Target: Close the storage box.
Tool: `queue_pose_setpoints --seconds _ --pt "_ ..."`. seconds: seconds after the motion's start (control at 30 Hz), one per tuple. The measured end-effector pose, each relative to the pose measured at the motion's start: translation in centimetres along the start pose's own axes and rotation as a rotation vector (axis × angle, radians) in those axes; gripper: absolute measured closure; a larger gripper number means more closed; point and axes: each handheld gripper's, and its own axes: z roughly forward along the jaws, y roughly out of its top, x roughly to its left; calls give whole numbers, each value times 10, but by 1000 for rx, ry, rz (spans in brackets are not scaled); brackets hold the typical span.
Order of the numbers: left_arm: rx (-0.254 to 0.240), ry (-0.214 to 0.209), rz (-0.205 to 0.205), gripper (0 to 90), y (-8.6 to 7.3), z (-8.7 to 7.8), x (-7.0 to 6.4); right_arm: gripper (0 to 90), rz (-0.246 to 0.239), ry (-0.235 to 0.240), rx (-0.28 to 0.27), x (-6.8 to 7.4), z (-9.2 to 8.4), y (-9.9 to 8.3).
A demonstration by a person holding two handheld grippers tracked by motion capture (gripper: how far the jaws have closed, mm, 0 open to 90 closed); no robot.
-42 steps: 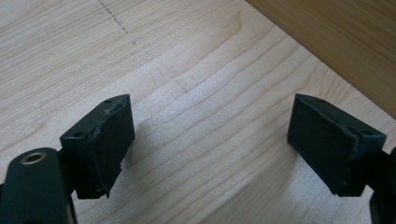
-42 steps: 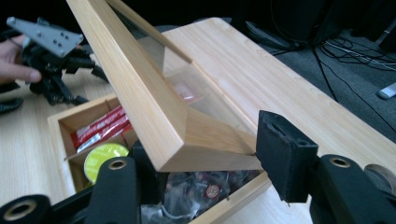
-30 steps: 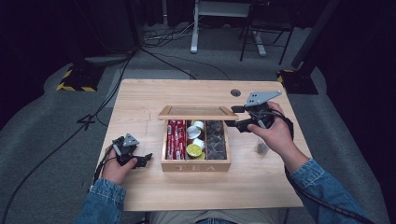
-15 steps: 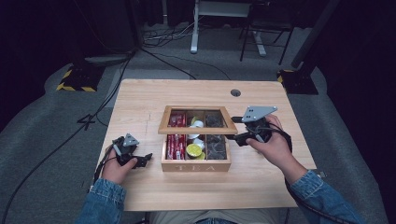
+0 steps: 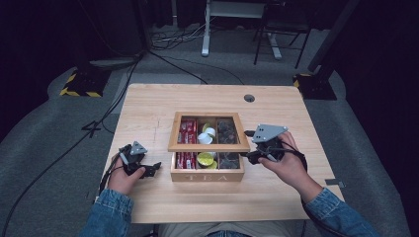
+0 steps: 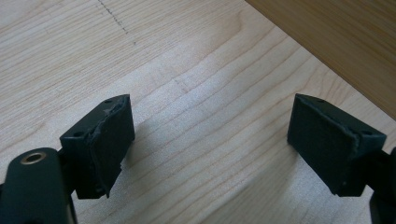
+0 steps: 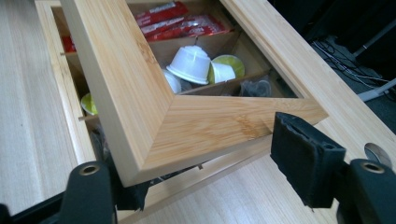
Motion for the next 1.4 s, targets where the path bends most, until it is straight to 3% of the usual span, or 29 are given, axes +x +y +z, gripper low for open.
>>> queue_pose_setpoints --seconds 0.33,0.87,1.0,1.1,1.13,1.3,1.4 --pt "-1 0 -8 152 0 0 -1 271 -36 -9 44 11 10 -11" --pt "-3 2 -7 152 0 0 -1 257 -108 -53 90 23 17 -18" --pt "-3 3 -5 152 0 0 0 232 -81 -42 88 24 18 -22" --pt "-3 4 -5 152 0 0 0 161 -44 28 88 27 19 -24" --pt "-3 3 -6 152 0 0 -1 158 -52 41 100 29 20 -24" --pt "-4 5 -7 152 0 1 -1 172 -58 42 96 34 19 -23" --pt "-4 4 -8 152 0 1 -1 176 -33 65 94 35 19 -25"
